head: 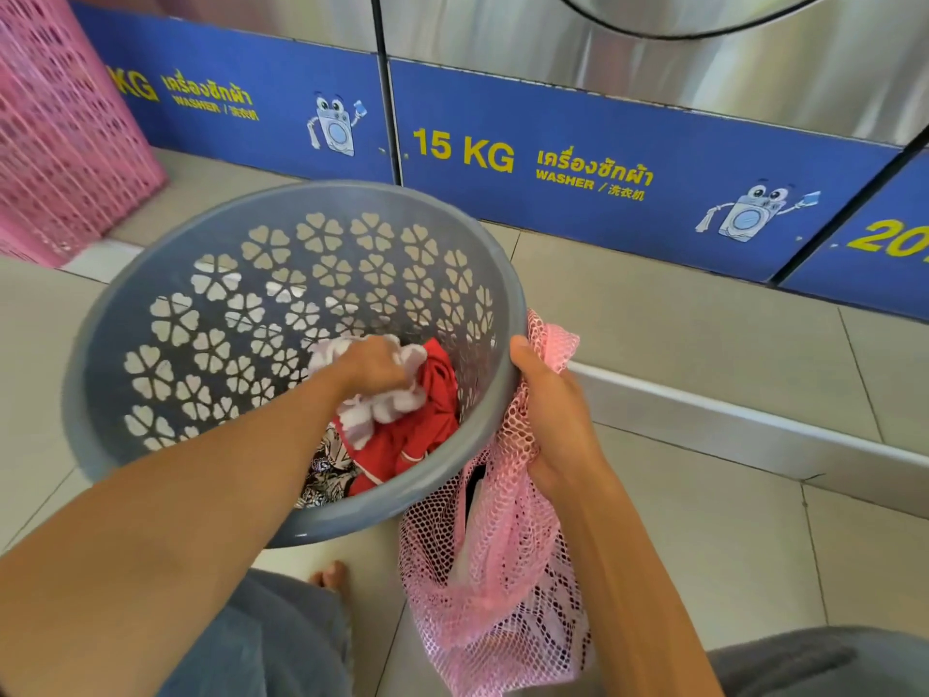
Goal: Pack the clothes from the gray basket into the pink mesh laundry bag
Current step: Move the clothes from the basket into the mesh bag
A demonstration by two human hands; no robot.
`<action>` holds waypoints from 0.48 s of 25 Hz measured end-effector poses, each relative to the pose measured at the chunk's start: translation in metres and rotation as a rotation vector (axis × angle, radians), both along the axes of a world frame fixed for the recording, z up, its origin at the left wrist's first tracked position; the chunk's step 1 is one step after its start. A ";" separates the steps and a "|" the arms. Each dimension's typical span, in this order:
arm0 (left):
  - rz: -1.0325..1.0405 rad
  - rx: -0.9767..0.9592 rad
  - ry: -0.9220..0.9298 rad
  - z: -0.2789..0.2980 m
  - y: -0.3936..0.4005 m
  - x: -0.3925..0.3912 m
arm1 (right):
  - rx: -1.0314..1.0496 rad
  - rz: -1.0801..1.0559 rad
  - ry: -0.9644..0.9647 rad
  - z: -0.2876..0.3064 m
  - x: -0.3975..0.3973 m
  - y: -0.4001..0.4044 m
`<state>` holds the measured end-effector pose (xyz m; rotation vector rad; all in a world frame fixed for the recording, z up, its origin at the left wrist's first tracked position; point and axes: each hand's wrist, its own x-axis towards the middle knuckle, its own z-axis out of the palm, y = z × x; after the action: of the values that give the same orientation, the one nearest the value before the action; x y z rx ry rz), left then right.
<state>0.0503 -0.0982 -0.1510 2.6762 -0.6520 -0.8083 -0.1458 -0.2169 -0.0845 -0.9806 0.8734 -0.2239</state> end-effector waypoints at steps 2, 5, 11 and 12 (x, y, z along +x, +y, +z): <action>0.211 -0.282 0.150 0.025 -0.006 0.000 | 0.013 -0.002 -0.010 0.003 -0.002 0.001; 0.427 -0.625 0.295 0.078 -0.013 -0.012 | 0.009 0.026 -0.001 0.007 -0.006 0.005; 0.291 -1.125 0.647 0.195 0.012 -0.066 | 0.041 -0.041 -0.026 0.027 -0.041 0.000; 0.285 -1.191 0.677 0.209 0.022 -0.078 | 0.043 -0.060 -0.040 0.033 -0.050 -0.004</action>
<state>-0.0273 -0.0761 0.0580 1.2737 -0.3586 -0.7971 -0.1960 -0.2214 -0.0511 -0.9074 0.8682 -0.2743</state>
